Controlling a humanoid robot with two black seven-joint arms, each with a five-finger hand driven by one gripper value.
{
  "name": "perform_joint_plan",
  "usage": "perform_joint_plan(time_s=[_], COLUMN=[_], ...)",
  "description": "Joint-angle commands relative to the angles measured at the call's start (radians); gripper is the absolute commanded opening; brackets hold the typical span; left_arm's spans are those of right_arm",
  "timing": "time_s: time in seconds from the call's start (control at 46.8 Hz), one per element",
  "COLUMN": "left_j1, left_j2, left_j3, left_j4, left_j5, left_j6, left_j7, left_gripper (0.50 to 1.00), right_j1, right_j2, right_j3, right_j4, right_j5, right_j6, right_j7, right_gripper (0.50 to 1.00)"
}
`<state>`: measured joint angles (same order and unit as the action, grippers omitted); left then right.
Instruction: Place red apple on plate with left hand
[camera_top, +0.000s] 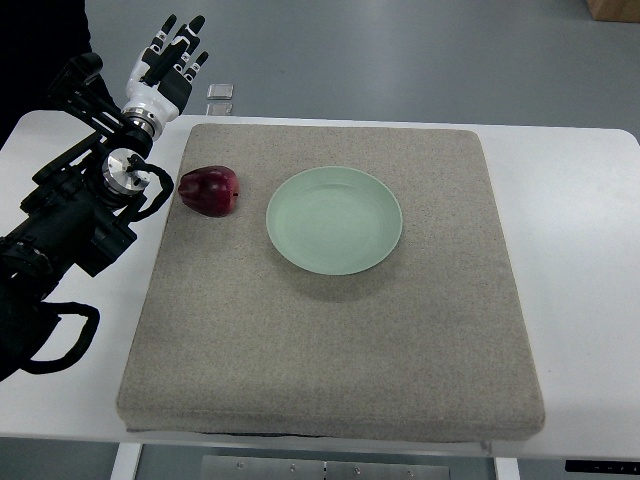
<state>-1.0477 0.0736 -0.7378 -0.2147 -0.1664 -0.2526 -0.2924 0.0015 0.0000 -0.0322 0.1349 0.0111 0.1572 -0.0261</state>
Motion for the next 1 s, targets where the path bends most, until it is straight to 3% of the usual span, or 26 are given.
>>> perform_joint_plan(time_s=[0.0,0.683,0.983], left_j1=[0.0,0.003,0.026], left_j2=[0.0,0.008,0.031], left_j3=[0.0,0.0,0.012], left_j4=[0.0,-0.003,-0.074], left_j5=[-0.001,-0.004,0.005], left_j6=[0.001,0.0,0.018], left_j7=[-0.001,-0.025,-0.025], left_gripper=[0.99,0.992,0.99], right_j1=[0.0,0.0,0.0], right_j2=[0.0,0.0,0.0], right_j3=[0.0,0.0,0.0], right_j4=[0.0,0.0,0.0], right_j5=[0.0,0.0,0.001], right_j6=[0.001,-0.001,0.001], right_j7=[0.0,0.0,0.0], right_gripper=[0.932,0.932,0.932])
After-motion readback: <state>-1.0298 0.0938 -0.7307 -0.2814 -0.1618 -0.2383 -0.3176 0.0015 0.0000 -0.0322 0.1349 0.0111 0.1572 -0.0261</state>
